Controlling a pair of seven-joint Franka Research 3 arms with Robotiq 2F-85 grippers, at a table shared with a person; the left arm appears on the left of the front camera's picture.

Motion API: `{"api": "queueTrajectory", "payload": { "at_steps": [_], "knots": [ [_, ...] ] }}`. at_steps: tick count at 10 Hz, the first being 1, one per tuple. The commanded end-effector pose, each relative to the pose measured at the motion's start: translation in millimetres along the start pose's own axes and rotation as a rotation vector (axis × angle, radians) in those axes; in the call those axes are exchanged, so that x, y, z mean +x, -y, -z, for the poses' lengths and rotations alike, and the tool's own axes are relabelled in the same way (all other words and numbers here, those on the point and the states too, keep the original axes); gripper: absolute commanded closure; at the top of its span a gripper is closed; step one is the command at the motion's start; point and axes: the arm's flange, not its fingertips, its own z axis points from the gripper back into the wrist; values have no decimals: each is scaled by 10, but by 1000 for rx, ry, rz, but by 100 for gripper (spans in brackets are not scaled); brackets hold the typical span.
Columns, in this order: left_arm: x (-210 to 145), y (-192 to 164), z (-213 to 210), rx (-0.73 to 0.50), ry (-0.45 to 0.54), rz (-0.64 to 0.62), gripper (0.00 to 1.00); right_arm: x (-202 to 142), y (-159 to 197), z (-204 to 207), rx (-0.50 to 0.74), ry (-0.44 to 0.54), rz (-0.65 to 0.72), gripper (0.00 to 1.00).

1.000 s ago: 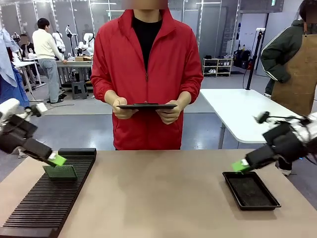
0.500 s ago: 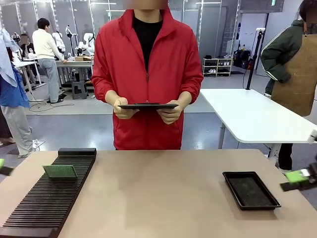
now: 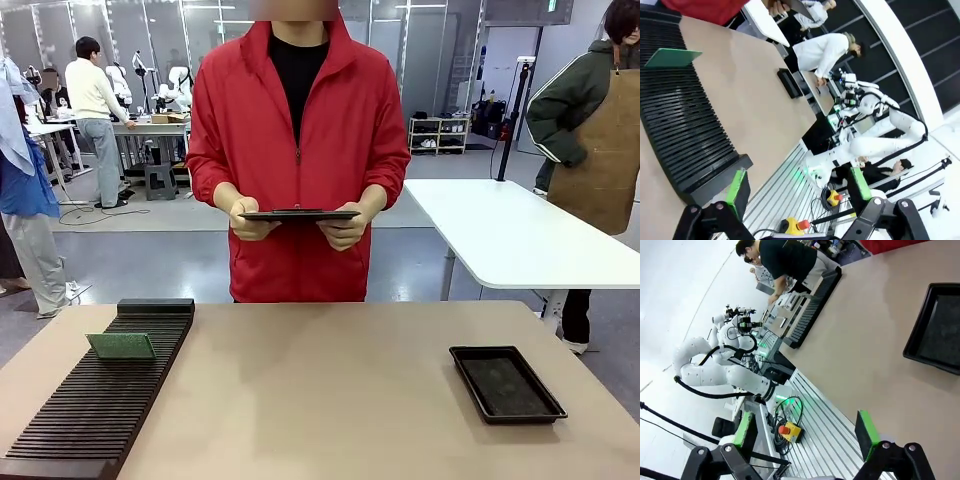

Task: Inspect the PCB.
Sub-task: Pick up the Blank PCB and present it to the human.

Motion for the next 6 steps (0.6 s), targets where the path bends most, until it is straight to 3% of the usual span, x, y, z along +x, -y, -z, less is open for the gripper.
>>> {"api": "queueTrajectory", "payload": {
  "at_steps": [1, 5, 6],
  "knots": [
    [69, 0, -170, 7, 55, 0, 0, -354, -139, 225, -21, 2, -32, 0],
    [132, 4, -176, 44, 79, -3, 0, -304, -132, 356, -60, 13, -34, 0],
    [38, -13, -223, 38, 61, -13, 0, -73, -33, -101, -30, 10, -13, 0]
  ]
}}
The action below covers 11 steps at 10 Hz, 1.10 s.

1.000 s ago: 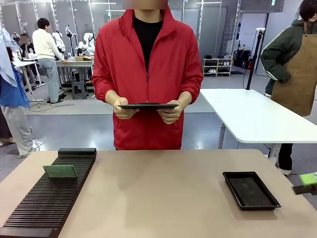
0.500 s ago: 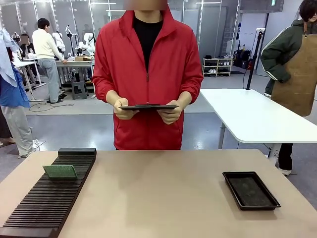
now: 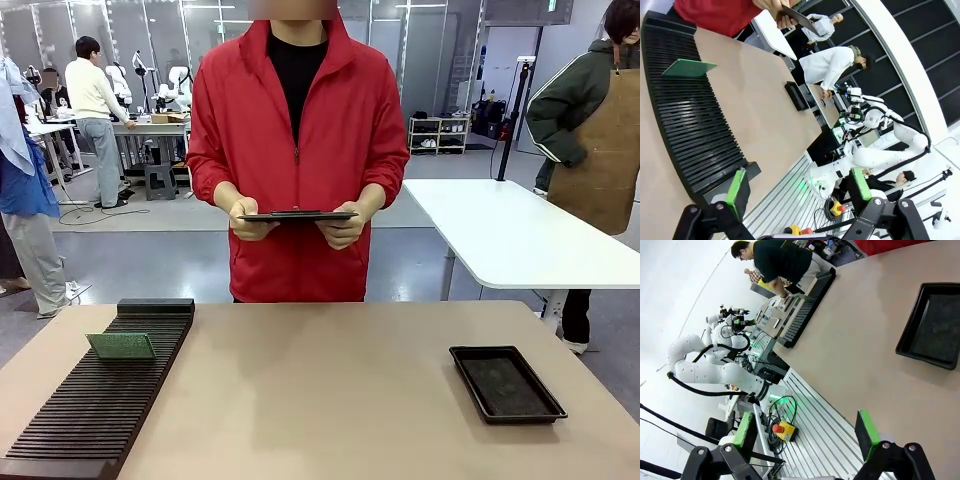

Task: Inspect the PCB.
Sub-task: Pick up the Blank PCB and present it to the human.

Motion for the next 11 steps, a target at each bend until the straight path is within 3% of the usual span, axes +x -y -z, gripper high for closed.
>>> {"api": "queueTrajectory", "payload": {
  "at_steps": [1, 11],
  "knots": [
    [-35, -4, -38, 1, 2, -3, 0, -37, -4, -44, 3, 11, 2, 0],
    [-18, -3, -27, 6, 6, -5, 0, -37, -4, -44, 3, 11, 2, 0]
  ]
}}
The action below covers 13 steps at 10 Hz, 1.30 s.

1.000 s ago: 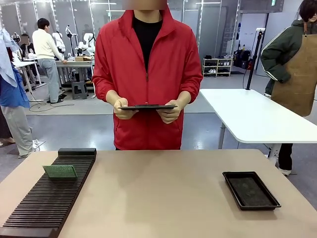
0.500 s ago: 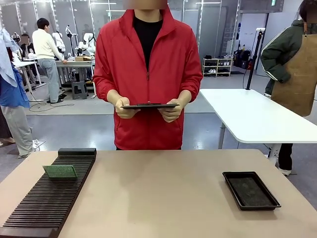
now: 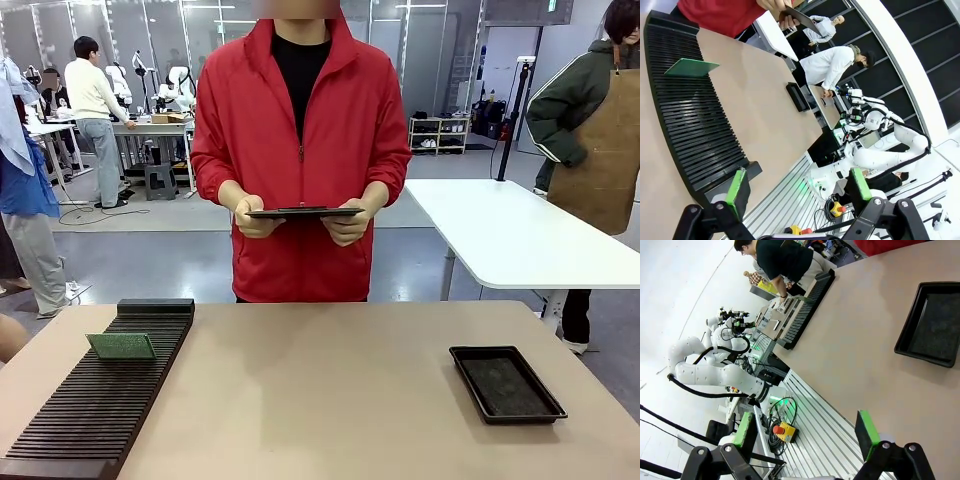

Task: Inspect the PCB.
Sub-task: Pick up the Blank PCB and present it to the human.

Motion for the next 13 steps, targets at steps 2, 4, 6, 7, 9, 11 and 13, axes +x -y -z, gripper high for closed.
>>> {"api": "queueTrajectory", "payload": {
  "at_steps": [2, 4, 6, 7, 9, 11, 13],
  "knots": [
    [331, 659, 193, 312, -137, 302, 0, -8, -4, -9, 6, 0, -5, 0],
    [738, 864, 608, 581, -311, 528, 0, -8, -4, -9, 6, 0, -5, 0],
    [963, 939, 1115, 738, -543, 759, 0, -8, -4, -9, 6, 0, -5, 0],
    [1004, 1005, 1338, 824, -635, 874, 0, -8, -4, -9, 6, 0, -5, 0],
    [1075, 963, 1678, 874, -784, 973, 0, -8, -4, -9, 6, 0, -5, 0],
    [1056, 876, 1944, 847, -845, 1034, 0, -8, -4, -9, 6, 0, -5, 0],
    [1045, 933, 1964, 806, -801, 1026, 0, -8, -4, -9, 6, 0, -5, 0]
  ]
}}
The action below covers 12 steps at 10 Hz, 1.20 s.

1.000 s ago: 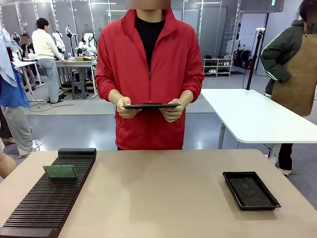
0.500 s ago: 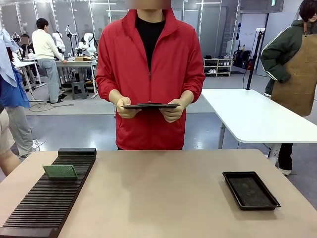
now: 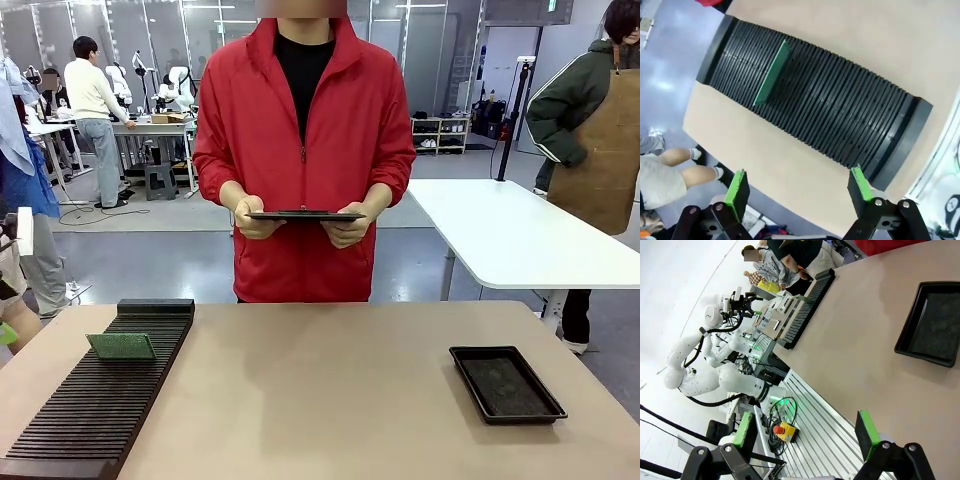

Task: Inspect the PCB.
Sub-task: Pick up the Blank PCB and present it to the human.

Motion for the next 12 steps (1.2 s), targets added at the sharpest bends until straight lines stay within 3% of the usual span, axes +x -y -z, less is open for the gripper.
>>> {"api": "queueTrajectory", "payload": {
  "at_steps": [1, 2, 5, 6, 8, 12],
  "knots": [
    [-107, 59, -191, -57, 130, -32, 0, -7, -6, -12, 5, 1, -6, 0],
    [0, 0, 0, 0, 0, 0, 0, -7, -6, -12, 5, 1, -6, 0],
    [-44, 0, -42, -17, 42, -3, 0, -7, -6, -12, 5, 1, -6, 0],
    [54, 48, 0, -18, -21, 53, 0, -7, -6, -12, 5, 1, -6, 0],
    [235, -172, 266, -21, -43, 176, 0, -7, -6, -12, 5, 1, -6, 0],
    [368, -582, 839, -34, -98, 302, 0, -7, -6, -12, 5, 1, -6, 0]
  ]
}}
